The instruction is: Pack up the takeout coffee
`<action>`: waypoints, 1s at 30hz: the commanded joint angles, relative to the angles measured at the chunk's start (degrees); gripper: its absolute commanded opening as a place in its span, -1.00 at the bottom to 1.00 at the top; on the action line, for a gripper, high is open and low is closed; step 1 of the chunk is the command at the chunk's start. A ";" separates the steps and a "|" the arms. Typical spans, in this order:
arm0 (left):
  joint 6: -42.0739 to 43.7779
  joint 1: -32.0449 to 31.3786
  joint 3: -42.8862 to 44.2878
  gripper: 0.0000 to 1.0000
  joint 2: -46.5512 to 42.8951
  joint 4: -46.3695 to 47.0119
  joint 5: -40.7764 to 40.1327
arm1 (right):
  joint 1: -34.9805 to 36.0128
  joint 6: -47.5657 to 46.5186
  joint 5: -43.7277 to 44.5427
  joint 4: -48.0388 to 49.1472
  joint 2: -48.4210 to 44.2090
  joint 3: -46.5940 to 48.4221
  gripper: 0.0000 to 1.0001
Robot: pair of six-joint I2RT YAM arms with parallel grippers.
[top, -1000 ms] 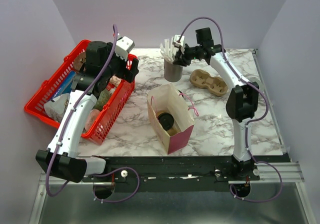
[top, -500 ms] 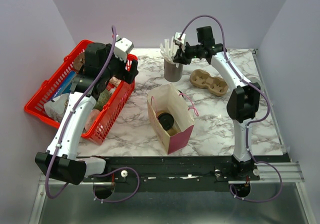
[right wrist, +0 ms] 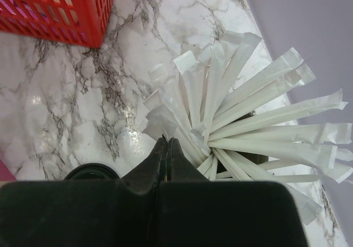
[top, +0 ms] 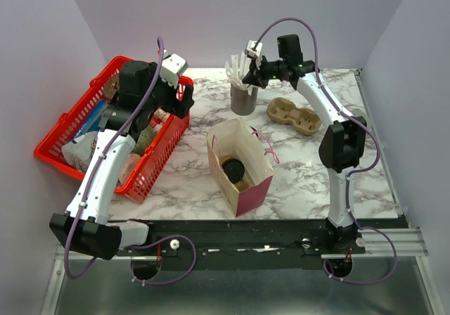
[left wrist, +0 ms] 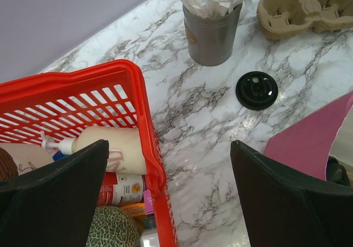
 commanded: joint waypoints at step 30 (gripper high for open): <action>-0.15 0.36 2.87 0.97 -2.48 6.38 3.56 | 1.34 19.86 -21.09 -33.20 -44.94 -11.02 -0.99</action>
